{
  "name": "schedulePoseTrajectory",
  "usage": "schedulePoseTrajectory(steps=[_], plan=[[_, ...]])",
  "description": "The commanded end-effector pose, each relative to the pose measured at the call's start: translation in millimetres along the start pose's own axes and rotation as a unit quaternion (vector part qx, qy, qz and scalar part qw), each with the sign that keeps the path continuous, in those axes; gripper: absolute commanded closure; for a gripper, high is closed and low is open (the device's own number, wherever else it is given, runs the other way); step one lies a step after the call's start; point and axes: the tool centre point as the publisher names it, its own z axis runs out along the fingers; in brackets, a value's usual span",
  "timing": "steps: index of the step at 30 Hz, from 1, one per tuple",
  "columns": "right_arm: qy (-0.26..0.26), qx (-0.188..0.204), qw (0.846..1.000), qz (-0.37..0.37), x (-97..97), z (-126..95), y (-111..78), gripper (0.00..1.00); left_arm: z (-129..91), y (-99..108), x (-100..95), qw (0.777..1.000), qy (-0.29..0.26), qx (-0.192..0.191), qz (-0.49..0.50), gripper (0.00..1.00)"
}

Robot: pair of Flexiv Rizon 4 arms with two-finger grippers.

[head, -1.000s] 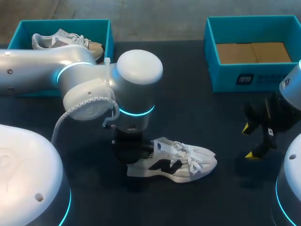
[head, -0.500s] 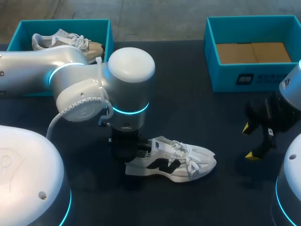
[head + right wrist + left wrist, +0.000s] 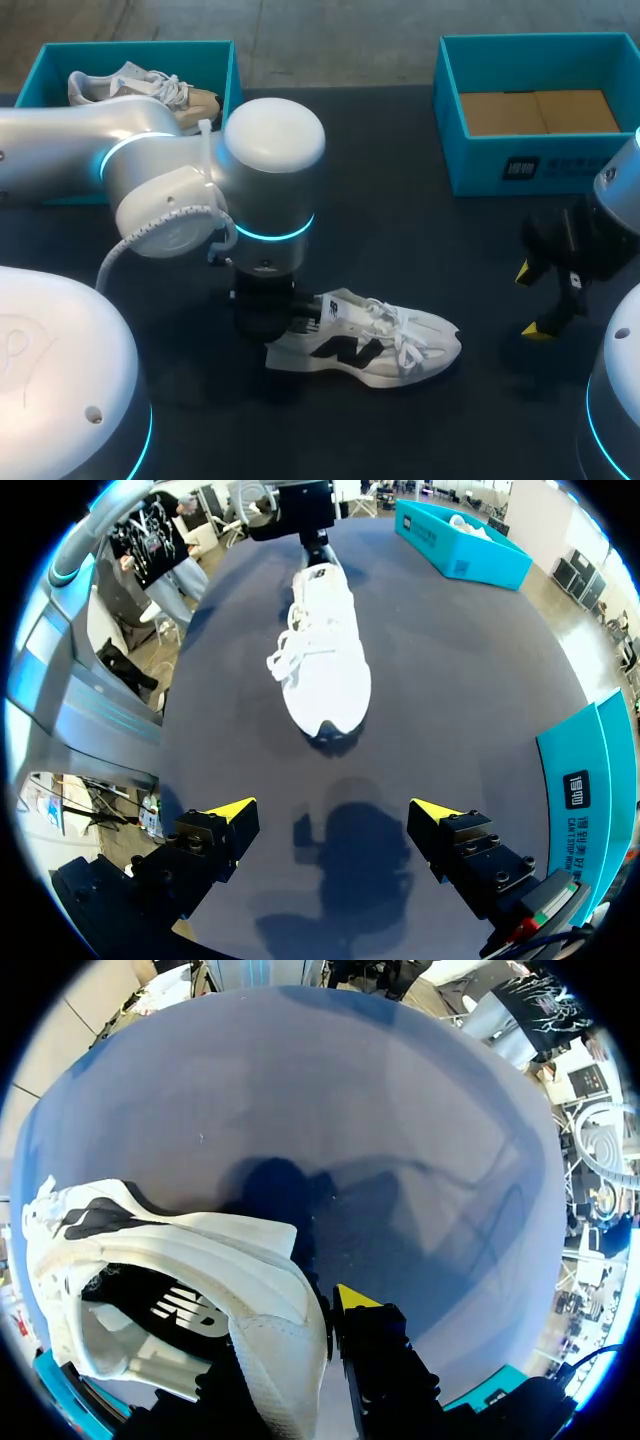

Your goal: Take the shoe out of the shoebox, open the shoe tongue, remove and reinsert the insole, then place the shoe into the shoebox

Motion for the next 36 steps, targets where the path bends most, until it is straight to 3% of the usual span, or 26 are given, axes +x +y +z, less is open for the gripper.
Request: schedulePoseTrajectory(steps=[1,7,8,11,18,22,25,32,36], plan=[[-0.001,0.0,1.0,0.0,1.8,-0.4,-0.4,0.0,4.4,0.5,-6.3,1.0,0.009,-0.002,-0.003,1.0],[-0.001,0.0,1.0,0.0,1.8,-0.4,-0.4,0.0,10.1,0.1,-8.7,1.0,0.015,-0.004,-0.006,1.0],[-0.001,0.0,1.0,0.0,1.8,-0.4,-0.4,0.0,10.4,0.3,-8.7,1.0,0.016,-0.003,-0.007,0.82],[-0.001,0.0,1.0,0.0,1.8,-0.4,-0.4,0.0,10.9,0.9,-8.6,1.0,0.016,-0.002,-0.009,0.61],[-0.001,0.0,1.0,0.0,1.8,-0.4,-0.4,0.0,5.8,-0.2,-6.2,1.0,0.008,-0.002,-0.012,0.33],[-0.001,0.0,1.0,0.0,1.8,-0.4,-0.4,0.0,-1.5,-3.0,-3.4,1.0,-0.005,0.0,-0.013,0.04],[-0.001,0.0,1.0,0.0,1.8,-0.4,-0.4,0.0,-12.3,-4.5,-0.5,1.0,-0.017,0.007,-0.021,0.0],[-0.001,0.0,1.0,0.0,1.8,-0.4,-0.4,0.0,-46.3,-13.5,6.9,0.998,-0.046,0.01,-0.04,0.0],[-0.001,0.0,1.0,0.0,1.8,-0.4,-0.4,0.0,-69.3,-18.9,15.0,0.995,-0.067,0.031,-0.063,0.0]])
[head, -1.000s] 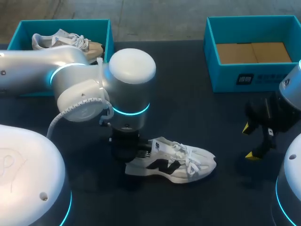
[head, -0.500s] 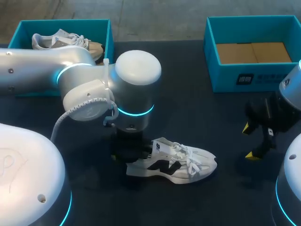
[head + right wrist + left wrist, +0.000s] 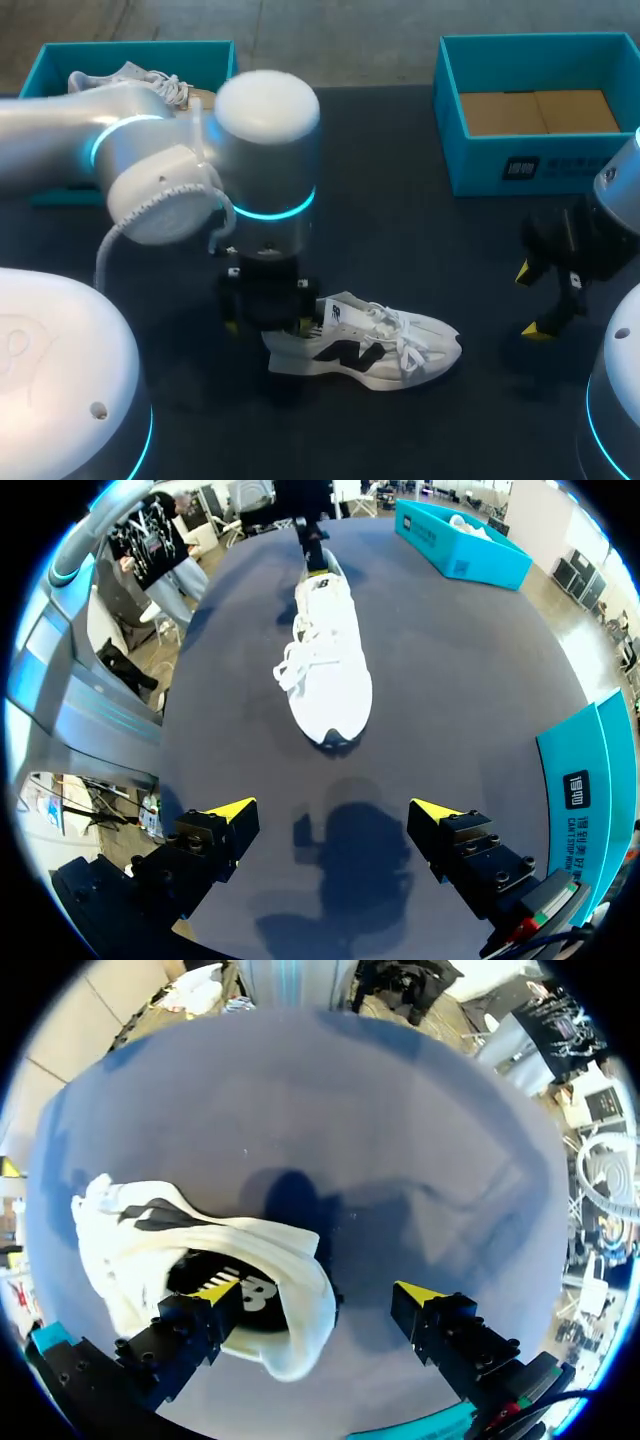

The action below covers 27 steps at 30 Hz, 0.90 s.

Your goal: Take the shoe out of the shoebox, open the shoe tongue, remove and reinsert the insole, then place the shoe into the shoebox

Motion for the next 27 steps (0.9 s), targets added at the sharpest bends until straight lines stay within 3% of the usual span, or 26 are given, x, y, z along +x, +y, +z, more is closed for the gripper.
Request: schedulePoseTrajectory(steps=[1,5,7,16,19,27], plan=[[-0.001,0.0,1.0,0.0,1.8,-0.4,-0.4,0.0,-36.7,-7.7,26.9,0.999,-0.039,0.015,-0.017,0.0],[-0.001,0.0,1.0,0.0,1.8,-0.4,-0.4,0.0,-56.4,-11.6,41.7,0.994,-0.063,0.054,-0.074,0.0],[-0.001,0.0,1.0,0.0,1.8,-0.4,-0.4,0.0,-63.7,-12.3,51.4,0.987,-0.081,0.099,-0.096,0.0],[-0.001,0.0,1.0,0.0,1.8,-0.4,-0.4,0.0,-86.0,-30.5,81.0,0.971,-0.089,0.131,-0.181,0.0],[-0.001,0.0,1.0,0.0,1.8,-0.4,-0.4,0.0,-84.9,-32.5,98.6,0.952,-0.092,0.168,-0.241,0.0],[-0.001,0.0,1.0,0.0,1.8,-0.4,-0.4,0.0,-84.9,-32.5,98.6,0.952,-0.092,0.168,-0.241,0.0]])
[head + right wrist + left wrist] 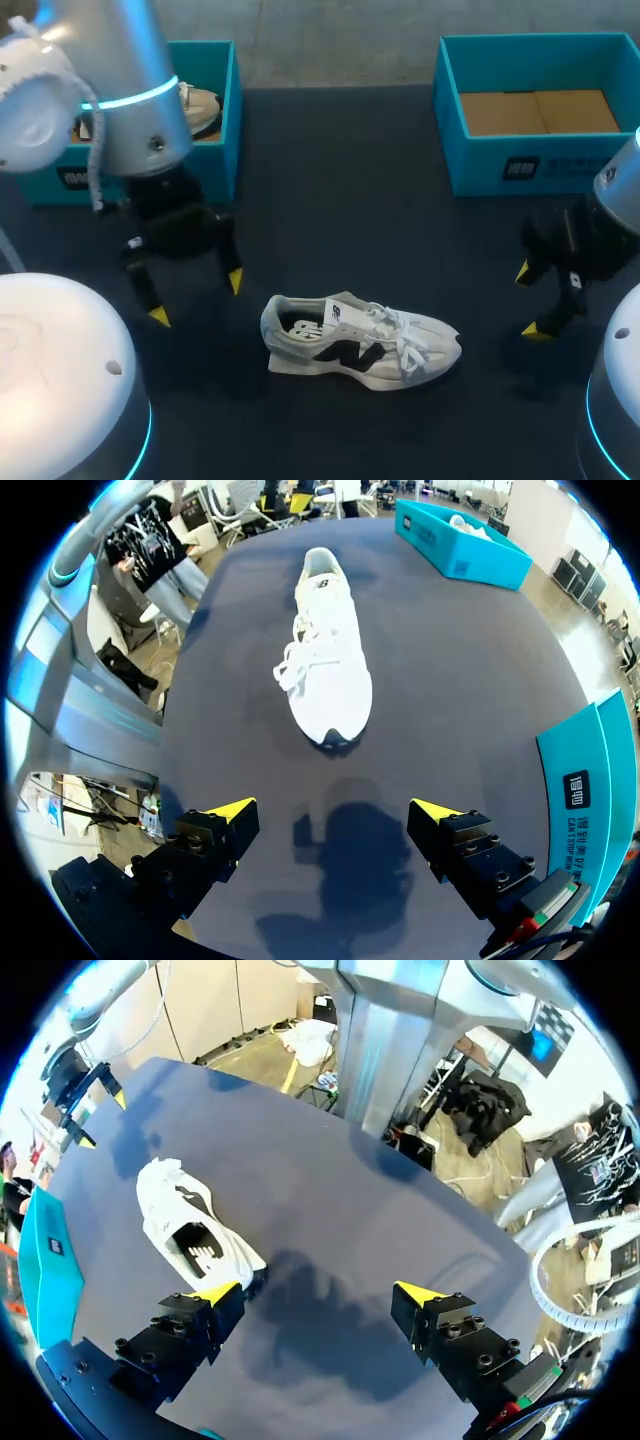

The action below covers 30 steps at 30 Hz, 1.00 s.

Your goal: Take the shoe out of the shoebox, open the shoe tongue, remove and reinsert the insole, then place the shoe into the shoebox

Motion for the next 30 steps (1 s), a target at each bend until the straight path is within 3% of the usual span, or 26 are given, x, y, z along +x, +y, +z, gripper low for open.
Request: schedulePoseTrajectory(steps=[1,7,8,9,12,18,25,30], plan=[[-0.001,0.0,1.0,0.0,1.8,-0.4,-0.4,0.0,1.7,0.1,9.3,0.999,-0.039,-0.001,0.001,0.0],[-0.001,0.0,1.0,0.0,1.8,-0.4,-0.4,0.0,1.7,0.1,9.3,0.999,-0.039,-0.001,0.001,0.0],[-0.001,0.0,1.0,0.0,1.8,-0.4,-0.4,0.0,-0.6,0.9,9.2,0.998,-0.042,0.028,-0.036,0.0],[-0.001,0.0,1.0,0.0,1.8,-0.4,-0.4,0.0,-1.2,5.2,10.3,0.995,-0.066,0.031,-0.062,0.0],[-0.001,0.0,1.0,0.0,1.8,-0.4,-0.4,0.0,-3.2,29.1,16.9,0.982,-0.098,0.104,-0.124,0.0],[-0.001,0.0,1.0,0.0,1.8,-0.4,-0.4,0.0,-0.9,69.6,46.1,0.955,-0.14,0.206,-0.159,0.0],[-0.001,0.0,1.0,0.0,1.8,-0.4,-0.4,0.0,14.2,110.8,71.8,0.915,-0.183,0.304,-0.19,0.0],[-0.001,0.0,1.0,0.0,1.8,-0.4,-0.4,0.0,25.4,119.7,83.1,0.891,-0.216,0.342,-0.204,0.0]])
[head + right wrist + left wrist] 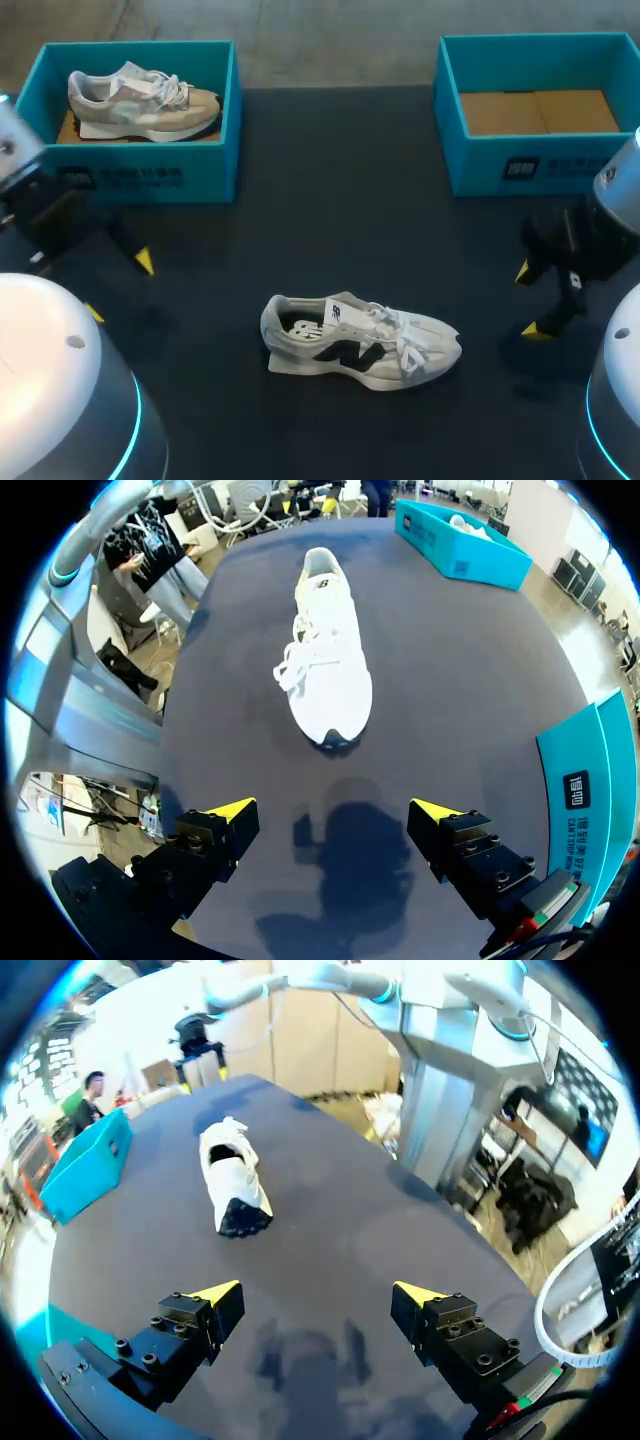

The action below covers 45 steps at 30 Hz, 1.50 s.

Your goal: Take the shoe out of the shoebox, open the shoe tongue, remove and reinsert the insole, then place the shoe into the shoebox

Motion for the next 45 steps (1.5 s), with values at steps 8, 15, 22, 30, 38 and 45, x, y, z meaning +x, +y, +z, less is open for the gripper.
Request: schedulePoseTrajectory(steps=[8,15,22,30,38,45], plan=[[-0.001,0.0,1.0,0.0,1.7,-0.4,-0.5,0.0,10.8,28.7,17.6,0.966,-0.123,0.222,-0.039,0.0],[-0.001,0.0,1.0,0.0,1.7,-0.4,-0.5,0.0,18.6,24.5,21.0,0.965,-0.132,0.226,-0.025,0.0],[-0.001,0.0,1.0,0.0,1.7,-0.4,-0.5,0.0,20.3,21.4,27.6,0.963,-0.145,0.226,-0.017,0.0],[-0.001,0.0,1.0,0.0,1.7,-0.4,-0.5,0.0,30.8,39.2,32.4,0.945,-0.161,0.28,-0.049,0.0],[-0.001,0.0,1.0,0.0,1.7,-0.4,-0.5,0.0,39.8,41.1,30.2,0.934,-0.17,0.306,-0.063,0.0],[-0.001,0.0,1.0,0.0,1.7,-0.4,-0.5,0.0,45.0,38.9,25.3,0.927,-0.175,0.32,-0.091,0.0]])
